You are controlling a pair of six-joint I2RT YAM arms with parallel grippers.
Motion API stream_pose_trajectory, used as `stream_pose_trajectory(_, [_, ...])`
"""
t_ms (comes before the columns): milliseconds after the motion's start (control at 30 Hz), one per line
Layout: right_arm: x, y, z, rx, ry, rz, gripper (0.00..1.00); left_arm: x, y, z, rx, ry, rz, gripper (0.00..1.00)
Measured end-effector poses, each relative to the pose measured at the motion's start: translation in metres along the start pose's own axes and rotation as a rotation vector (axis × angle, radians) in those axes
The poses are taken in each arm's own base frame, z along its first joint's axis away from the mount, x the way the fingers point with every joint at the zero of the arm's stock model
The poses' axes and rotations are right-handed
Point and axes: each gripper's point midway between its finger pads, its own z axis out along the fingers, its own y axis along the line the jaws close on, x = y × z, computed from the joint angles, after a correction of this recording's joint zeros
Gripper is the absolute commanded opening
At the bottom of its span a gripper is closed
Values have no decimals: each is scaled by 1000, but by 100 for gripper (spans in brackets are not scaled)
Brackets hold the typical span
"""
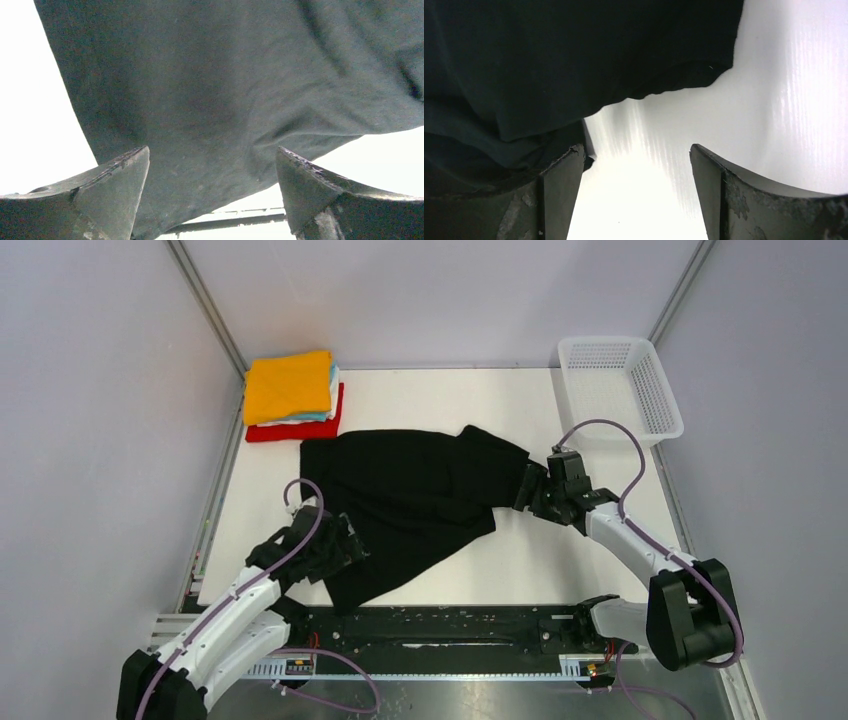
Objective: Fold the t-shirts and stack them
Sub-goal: Flatten out the tshirt
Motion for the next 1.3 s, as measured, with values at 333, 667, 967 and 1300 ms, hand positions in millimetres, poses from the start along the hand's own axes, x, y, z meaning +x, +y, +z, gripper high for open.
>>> stream_pose_trajectory(333, [-3,-26,4,140,-30,5,88,43,14,-2,-70,101,-32,85])
stream_pose_trajectory(667, [-18,-42,17,217,-11,50,87,76,26,-20,-196,206,36,86])
stream_pose_trajectory(967, [-16,-46,20,213,13,70,86,71,27,-7,-319,186,102,59])
stream_pose_trajectory(1300, [-19,-55,22,218,19,111,78,51,-8,20,-310,138,188,0])
